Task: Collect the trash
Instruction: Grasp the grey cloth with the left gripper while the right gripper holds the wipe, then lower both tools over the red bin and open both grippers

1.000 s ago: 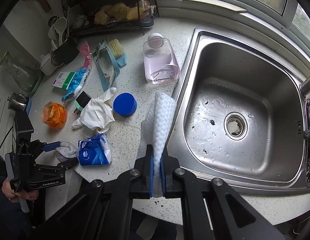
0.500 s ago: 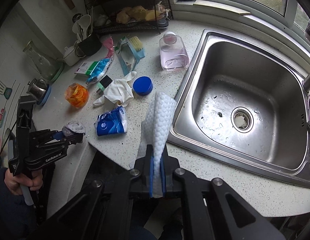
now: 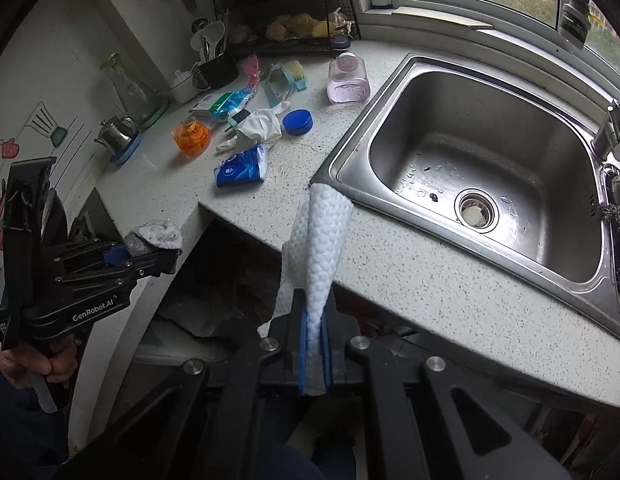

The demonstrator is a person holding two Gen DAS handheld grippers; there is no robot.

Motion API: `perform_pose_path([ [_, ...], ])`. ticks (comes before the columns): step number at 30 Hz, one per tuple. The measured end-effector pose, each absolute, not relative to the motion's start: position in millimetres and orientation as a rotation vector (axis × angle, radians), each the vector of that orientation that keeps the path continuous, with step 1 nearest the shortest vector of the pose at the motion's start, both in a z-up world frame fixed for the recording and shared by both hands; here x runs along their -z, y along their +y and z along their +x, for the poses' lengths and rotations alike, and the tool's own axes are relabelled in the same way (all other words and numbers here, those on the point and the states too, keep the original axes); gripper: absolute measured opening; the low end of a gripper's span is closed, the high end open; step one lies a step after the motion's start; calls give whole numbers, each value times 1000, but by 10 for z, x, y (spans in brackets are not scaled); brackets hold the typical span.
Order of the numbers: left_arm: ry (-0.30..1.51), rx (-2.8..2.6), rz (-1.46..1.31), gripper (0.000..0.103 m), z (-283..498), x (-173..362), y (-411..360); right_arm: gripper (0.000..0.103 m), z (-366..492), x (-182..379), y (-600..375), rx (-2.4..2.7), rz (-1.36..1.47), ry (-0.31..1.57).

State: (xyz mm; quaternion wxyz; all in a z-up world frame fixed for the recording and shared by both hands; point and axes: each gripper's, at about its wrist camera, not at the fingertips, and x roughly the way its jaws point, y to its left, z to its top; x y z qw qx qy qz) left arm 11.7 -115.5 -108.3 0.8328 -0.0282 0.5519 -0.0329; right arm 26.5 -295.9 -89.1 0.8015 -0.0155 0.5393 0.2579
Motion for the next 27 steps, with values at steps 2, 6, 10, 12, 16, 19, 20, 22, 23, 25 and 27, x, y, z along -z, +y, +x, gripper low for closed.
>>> perform_pose_path([
  [2, 1184, 63, -60, 25, -3, 1131, -1277, 5, 153, 952, -3008, -567, -37, 1167],
  [6, 1213, 73, -69, 25, -219, 1245, -1464, 5, -27, 1085, -3100, -587, -49, 1192],
  [10, 1253, 76, -74, 25, -365, 1408, -1601, 5, -147, 1277, -3146, -598, -59, 1239],
  [12, 1275, 78, -78, 25, -428, 1511, -1646, 5, -189, 1373, -3149, -604, -57, 1265],
  [16, 1321, 89, -85, 25, -519, 1743, -1691, 5, -265, 1557, -3079, -612, -81, 1297],
  [19, 1356, 85, -94, 25, -538, 1967, -1696, 5, -294, 1758, -3055, -619, -78, 1329],
  [20, 1367, 85, -102, 25, -537, 2057, -1697, 5, -296, 1833, -3038, -618, -81, 1339],
  [22, 1389, 86, -108, 25, -530, 2260, -1699, 5, -304, 1998, -3008, -617, -88, 1354],
  [23, 1401, 89, -108, 25, -524, 2376, -1701, 5, -301, 2085, -2990, -619, -90, 1361],
  [25, 1418, 100, -114, 25, -502, 2624, -1694, 5, -302, 2271, -2961, -626, -91, 1369],
  [27, 1444, 95, -117, 25, -465, 2888, -1680, 5, -282, 2492, -2925, -620, -108, 1383],
])
